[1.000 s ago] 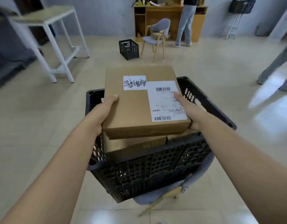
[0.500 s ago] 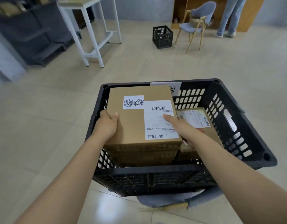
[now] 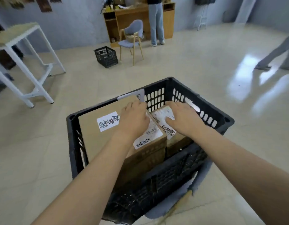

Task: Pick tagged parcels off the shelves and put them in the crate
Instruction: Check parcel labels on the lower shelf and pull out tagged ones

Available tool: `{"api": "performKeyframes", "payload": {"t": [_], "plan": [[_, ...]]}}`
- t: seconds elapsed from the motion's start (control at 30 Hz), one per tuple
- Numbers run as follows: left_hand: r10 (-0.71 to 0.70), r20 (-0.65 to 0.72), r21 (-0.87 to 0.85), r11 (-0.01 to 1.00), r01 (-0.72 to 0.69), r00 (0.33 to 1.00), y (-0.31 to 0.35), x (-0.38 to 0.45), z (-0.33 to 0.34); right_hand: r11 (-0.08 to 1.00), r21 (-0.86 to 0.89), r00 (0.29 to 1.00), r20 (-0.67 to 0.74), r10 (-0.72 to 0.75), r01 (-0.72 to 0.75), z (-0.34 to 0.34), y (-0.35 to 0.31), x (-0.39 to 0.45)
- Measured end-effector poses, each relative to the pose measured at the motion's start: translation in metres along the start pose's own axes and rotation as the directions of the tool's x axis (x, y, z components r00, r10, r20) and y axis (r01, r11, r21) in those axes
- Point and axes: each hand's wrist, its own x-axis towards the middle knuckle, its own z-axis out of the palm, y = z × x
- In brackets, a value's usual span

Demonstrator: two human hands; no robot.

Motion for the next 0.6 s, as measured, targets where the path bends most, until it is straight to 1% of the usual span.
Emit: {"api": "performKeyframes", "payload": {"t": [0.07,0.1,0.13,0.2,0.27,0.37,0.5,0.6], "plan": [[0.171,-0.018,0.032,0.985,-0.170,0.985,0.021,0.001,-0.001,0.991,-0.087,0.991,-0.096,0.092,-0.100,-0.009,0.002,-0.029],[0.257,-0.029,0.036,0.966,-0.256,0.966,0.033,-0.001,-0.002,0.981,-0.110,0.979,-0.144,0.144,-0.161,-0.013,0.004,-0.047],[0.343,-0.043,0.039,0.939,-0.342,0.938,0.046,-0.005,-0.004,0.968,-0.123,0.963,-0.184,0.194,-0.219,-0.016,0.005,-0.066],[0.506,-0.056,0.043,0.862,-0.505,0.861,0.075,-0.016,-0.007,0.933,-0.131,0.923,-0.243,0.299,-0.336,-0.022,0.009,-0.109],[0.640,-0.065,0.033,0.769,-0.639,0.766,0.108,-0.034,-0.010,0.880,-0.138,0.866,-0.299,0.400,-0.454,-0.027,0.014,-0.157],[0.799,-0.070,0.028,0.600,-0.799,0.598,0.166,-0.075,-0.012,0.773,-0.132,0.748,-0.397,0.532,-0.620,-0.033,0.018,-0.238],[0.925,-0.074,0.022,0.374,-0.927,0.372,0.241,-0.157,-0.013,0.586,-0.121,0.563,-0.483,0.671,-0.801,-0.038,0.013,-0.362],[0.978,-0.081,0.000,0.194,-0.981,0.193,0.286,-0.236,-0.015,0.425,-0.086,0.401,-0.536,0.743,-0.901,-0.038,-0.004,-0.460]]}}
